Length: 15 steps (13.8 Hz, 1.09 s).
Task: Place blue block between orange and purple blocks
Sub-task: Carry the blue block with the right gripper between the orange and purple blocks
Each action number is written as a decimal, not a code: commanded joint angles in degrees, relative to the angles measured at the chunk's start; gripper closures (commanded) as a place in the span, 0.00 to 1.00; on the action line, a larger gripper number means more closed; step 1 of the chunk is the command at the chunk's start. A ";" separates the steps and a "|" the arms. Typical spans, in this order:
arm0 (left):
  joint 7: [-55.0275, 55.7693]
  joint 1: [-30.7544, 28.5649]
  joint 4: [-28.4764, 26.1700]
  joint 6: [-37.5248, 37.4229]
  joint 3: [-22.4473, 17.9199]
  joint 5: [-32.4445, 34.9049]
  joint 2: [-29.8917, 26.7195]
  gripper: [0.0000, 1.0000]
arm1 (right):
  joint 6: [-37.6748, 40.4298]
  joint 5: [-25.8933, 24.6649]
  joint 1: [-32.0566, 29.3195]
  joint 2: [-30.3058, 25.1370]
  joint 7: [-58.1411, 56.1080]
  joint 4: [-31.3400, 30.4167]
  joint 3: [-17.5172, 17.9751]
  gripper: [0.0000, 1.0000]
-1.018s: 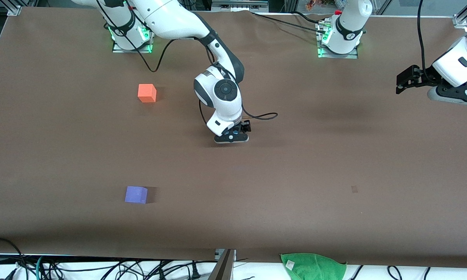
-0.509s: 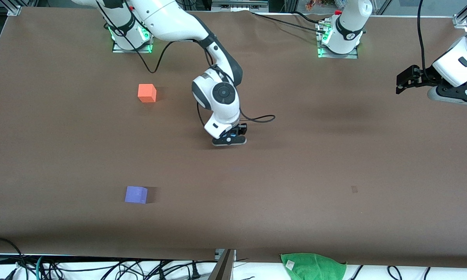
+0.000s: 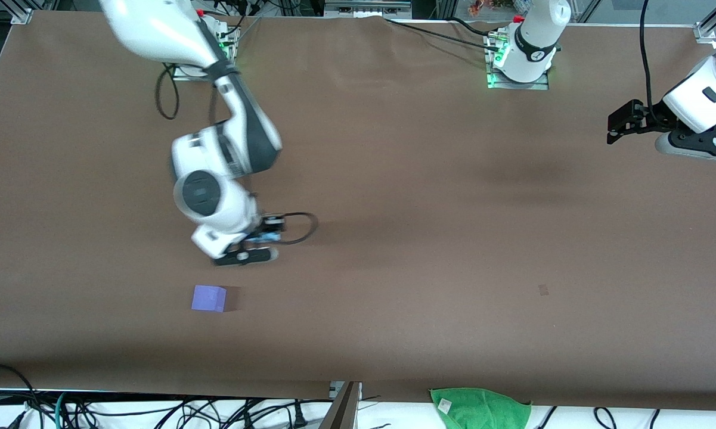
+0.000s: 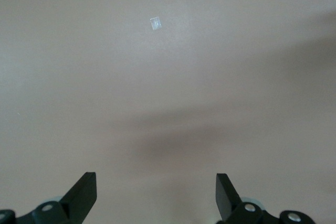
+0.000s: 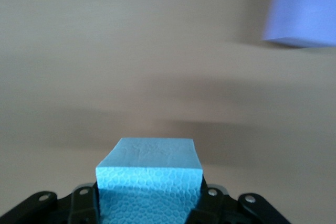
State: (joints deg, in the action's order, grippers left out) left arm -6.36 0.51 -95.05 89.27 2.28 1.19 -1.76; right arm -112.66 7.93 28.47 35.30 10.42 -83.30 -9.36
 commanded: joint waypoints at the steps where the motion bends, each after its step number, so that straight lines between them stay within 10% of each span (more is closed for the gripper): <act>1: -1.02 0.11 0.13 0.20 -0.43 -1.63 -0.43 0.00 | -0.89 1.12 0.09 -1.99 -5.57 -5.97 -4.15 0.80; 11: -1.20 0.11 0.13 0.20 -0.43 -1.63 -0.35 0.00 | -25.76 4.37 -0.35 -8.23 -5.76 -33.24 -5.23 0.78; 13: -1.20 0.11 0.13 0.20 -0.43 -1.63 -0.43 0.00 | -25.86 5.42 -0.35 -7.88 -5.67 -33.24 -5.23 0.61; 15: -1.29 0.11 0.13 0.20 -0.43 -1.63 -0.43 0.00 | -26.56 6.48 -0.35 -7.79 -5.58 -33.15 -5.23 0.02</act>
State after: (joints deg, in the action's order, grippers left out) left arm -6.36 0.51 -95.04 89.28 2.28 1.19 -1.76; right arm -137.92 12.54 27.71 29.86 5.45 -114.10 -14.44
